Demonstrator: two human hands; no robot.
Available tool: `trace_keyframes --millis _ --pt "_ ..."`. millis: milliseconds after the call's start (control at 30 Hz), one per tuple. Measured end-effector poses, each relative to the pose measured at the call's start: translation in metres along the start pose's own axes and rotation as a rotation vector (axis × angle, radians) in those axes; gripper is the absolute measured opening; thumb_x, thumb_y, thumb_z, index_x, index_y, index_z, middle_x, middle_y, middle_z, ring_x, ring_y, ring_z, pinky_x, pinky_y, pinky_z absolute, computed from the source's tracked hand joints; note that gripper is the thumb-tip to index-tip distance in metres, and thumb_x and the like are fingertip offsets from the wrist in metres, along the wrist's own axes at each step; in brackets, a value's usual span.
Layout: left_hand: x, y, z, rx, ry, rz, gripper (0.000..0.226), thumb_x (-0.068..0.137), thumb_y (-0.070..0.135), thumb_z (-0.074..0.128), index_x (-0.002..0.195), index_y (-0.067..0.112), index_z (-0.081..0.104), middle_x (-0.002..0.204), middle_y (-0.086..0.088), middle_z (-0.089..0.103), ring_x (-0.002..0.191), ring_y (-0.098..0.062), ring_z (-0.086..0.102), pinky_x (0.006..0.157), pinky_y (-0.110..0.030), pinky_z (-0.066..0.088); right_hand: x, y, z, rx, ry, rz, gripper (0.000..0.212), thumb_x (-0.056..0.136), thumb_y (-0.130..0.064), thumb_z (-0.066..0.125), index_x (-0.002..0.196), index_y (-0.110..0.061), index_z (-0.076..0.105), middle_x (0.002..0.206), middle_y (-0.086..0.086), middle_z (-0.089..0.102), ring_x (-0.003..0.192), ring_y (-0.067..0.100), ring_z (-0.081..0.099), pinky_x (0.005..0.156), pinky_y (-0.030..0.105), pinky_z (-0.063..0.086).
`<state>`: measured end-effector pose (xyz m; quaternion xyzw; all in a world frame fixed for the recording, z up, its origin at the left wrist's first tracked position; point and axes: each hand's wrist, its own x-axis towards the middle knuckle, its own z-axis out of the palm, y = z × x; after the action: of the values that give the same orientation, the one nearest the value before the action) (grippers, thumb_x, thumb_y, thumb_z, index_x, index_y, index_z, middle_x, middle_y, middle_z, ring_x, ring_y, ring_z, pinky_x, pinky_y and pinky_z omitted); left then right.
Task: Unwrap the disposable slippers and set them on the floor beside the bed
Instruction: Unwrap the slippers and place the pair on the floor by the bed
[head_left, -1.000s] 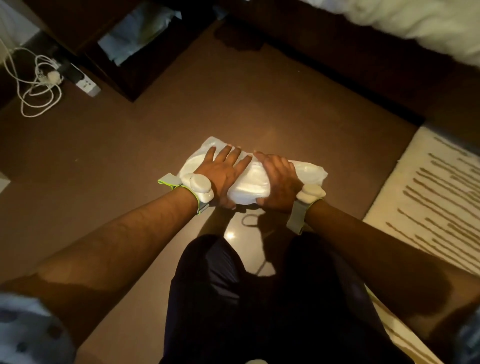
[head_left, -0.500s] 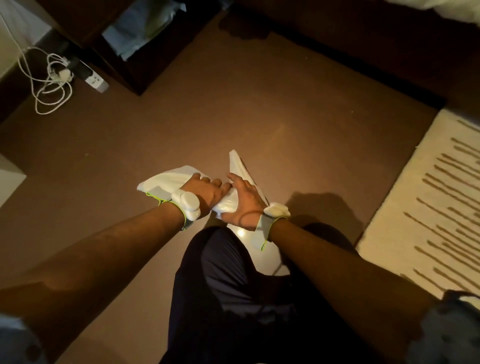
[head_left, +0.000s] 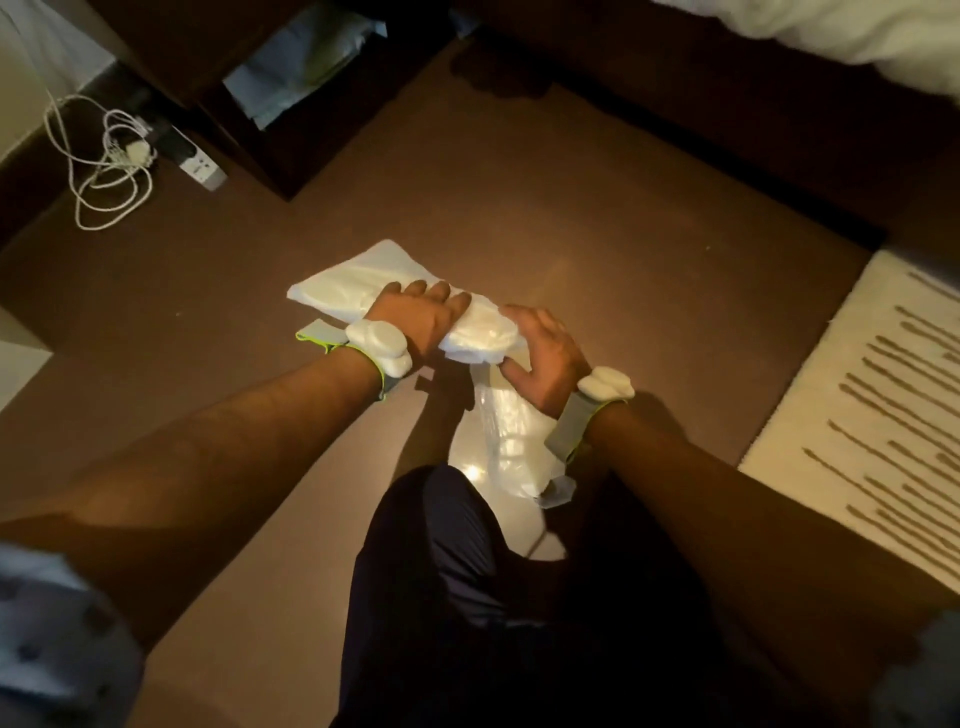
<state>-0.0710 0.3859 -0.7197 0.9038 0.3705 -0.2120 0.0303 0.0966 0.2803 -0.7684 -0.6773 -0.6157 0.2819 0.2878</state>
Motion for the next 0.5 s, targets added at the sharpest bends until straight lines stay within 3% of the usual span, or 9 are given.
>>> trace_keyframes --millis 133,200,300,367,500 --pt "0.012 0.014 -0.031 -0.345 -0.008 0.02 0.056 0.081 0.044 0.066 0.129 0.017 0.052 0.12 -0.014 0.061 0.107 -0.038 0.059 0.093 -0.043 0.048 0.014 0.008 -0.038 0.092 0.057 0.041 0.026 0.087 -0.027 0.062 0.112 -0.022 0.061 0.11 -0.001 0.066 0.098 0.019 0.06 0.085 0.037 0.052" --pt "0.017 0.017 -0.039 -0.43 -0.037 0.024 0.048 0.082 0.03 0.069 0.124 0.011 0.057 0.117 -0.017 0.063 0.105 -0.04 0.06 0.085 -0.037 0.046 0.017 0.013 -0.05 0.207 0.081 0.122 0.016 0.083 -0.031 0.066 0.099 -0.027 0.064 0.095 -0.007 0.068 0.081 0.01 0.061 0.072 0.028 0.053" --pt "0.028 0.022 -0.044 -0.51 -0.01 -0.073 0.03 0.085 0.008 0.062 0.113 -0.003 0.061 0.108 -0.026 0.064 0.099 -0.04 0.061 0.08 -0.038 0.045 0.024 0.025 -0.072 0.33 0.183 0.203 0.01 0.079 -0.024 0.07 0.088 -0.03 0.067 0.081 -0.012 0.066 0.068 -0.002 0.057 0.064 0.02 0.047" --pt "0.034 0.025 -0.048 -0.495 -0.028 -0.135 0.023 0.085 0.008 0.06 0.104 -0.005 0.063 0.095 -0.024 0.065 0.087 -0.036 0.061 0.074 -0.038 0.046 0.03 0.034 -0.087 0.403 0.246 0.248 0.008 0.079 -0.02 0.07 0.085 -0.026 0.069 0.075 -0.005 0.065 0.065 0.003 0.055 0.063 0.026 0.048" --pt "0.044 0.037 -0.058 -0.493 -0.033 -0.168 0.03 0.083 0.016 0.067 0.106 -0.003 0.061 0.102 -0.023 0.064 0.092 -0.041 0.059 0.075 -0.04 0.045 0.036 0.039 -0.103 0.532 0.274 0.296 0.006 0.084 -0.013 0.065 0.084 -0.019 0.064 0.078 0.004 0.062 0.073 0.018 0.054 0.069 0.037 0.049"
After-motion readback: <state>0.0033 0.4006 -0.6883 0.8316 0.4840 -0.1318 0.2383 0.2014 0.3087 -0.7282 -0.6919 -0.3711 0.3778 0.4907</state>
